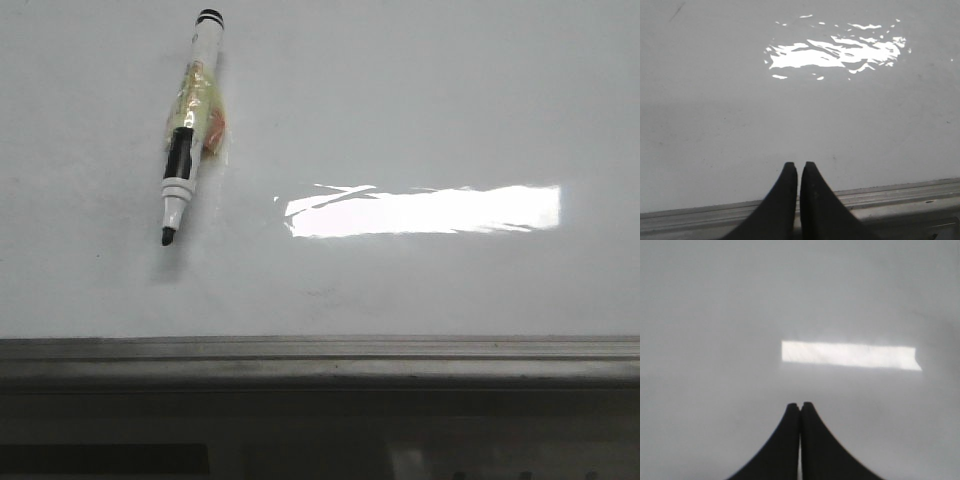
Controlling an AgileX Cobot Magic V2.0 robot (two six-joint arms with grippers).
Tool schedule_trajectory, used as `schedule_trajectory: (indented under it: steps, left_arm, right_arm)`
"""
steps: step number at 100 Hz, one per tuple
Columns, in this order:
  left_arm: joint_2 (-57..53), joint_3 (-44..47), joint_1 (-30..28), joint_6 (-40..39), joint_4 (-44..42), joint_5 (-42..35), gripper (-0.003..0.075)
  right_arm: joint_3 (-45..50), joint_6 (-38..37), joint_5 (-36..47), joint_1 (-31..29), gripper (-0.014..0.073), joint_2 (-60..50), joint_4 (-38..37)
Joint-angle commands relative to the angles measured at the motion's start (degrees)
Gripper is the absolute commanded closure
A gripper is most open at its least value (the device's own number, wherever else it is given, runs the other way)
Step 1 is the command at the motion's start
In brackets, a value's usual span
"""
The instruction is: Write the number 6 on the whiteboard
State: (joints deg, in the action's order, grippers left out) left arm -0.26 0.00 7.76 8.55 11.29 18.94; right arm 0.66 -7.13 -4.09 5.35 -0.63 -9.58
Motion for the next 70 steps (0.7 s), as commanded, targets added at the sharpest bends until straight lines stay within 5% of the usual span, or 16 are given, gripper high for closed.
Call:
schedule_trajectory:
  steps: [1, 10, 30, 70]
  left_arm:
    - [-1.67, 1.42, -0.01, -0.65, 0.44, -4.92, 0.0741]
    - [-1.67, 1.42, -0.01, -0.65, 3.92, -9.58, 0.0741]
    - [-1.67, 1.42, -0.01, -0.65, 30.16, -17.11, 0.0741]
    - [-1.67, 1.42, -0.01, -0.65, 37.0, -17.11, 0.0741]
  right_arm:
    - [0.81, 0.13, 10.97, -0.31, 0.0659, -0.89, 5.86]
    - [0.81, 0.13, 12.08, -0.31, 0.0659, -0.89, 8.63]
    - [0.67, 0.13, 13.41, -0.31, 0.0659, -0.89, 13.46]
    - [0.43, 0.13, 15.47, -0.31, 0.0659, -0.89, 18.76]
